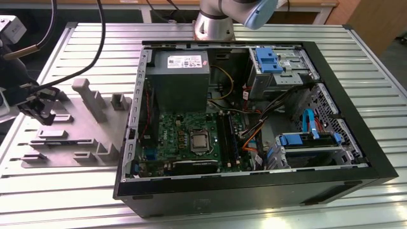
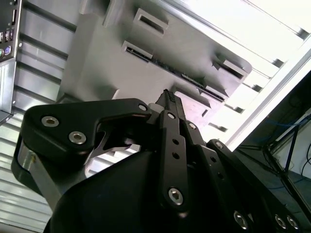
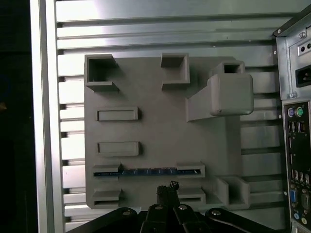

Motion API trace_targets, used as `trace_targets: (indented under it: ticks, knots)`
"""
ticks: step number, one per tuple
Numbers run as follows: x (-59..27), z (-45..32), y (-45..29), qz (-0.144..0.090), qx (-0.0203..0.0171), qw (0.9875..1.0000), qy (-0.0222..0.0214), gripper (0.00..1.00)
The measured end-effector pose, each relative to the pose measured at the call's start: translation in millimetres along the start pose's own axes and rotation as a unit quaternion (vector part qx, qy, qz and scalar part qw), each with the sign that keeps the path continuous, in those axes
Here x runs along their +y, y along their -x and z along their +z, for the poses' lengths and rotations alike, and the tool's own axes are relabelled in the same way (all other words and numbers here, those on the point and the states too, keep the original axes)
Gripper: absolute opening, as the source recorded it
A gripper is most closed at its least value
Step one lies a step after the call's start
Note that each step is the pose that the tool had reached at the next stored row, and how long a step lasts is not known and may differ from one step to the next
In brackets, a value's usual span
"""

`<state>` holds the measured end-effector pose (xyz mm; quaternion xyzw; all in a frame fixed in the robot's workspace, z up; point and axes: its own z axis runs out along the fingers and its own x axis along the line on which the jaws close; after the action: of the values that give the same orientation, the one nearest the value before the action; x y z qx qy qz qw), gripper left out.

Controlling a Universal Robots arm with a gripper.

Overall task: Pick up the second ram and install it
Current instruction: 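Reach for the second ram, then pick up the second ram and move it above second insertion slot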

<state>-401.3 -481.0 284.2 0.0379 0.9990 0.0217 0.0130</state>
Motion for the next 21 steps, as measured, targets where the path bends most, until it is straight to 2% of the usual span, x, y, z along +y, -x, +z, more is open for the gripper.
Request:
trace_targets:
  ticks: [18, 21]
  knots:
    - [-0.7, 2.1, -1.0, 0.000, 0.0000, 1.0000, 0.0000, 0.11]
    - [-0.6, 2.3, -1.0, -0.015, 0.0006, 0.9999, 0.0004, 0.11]
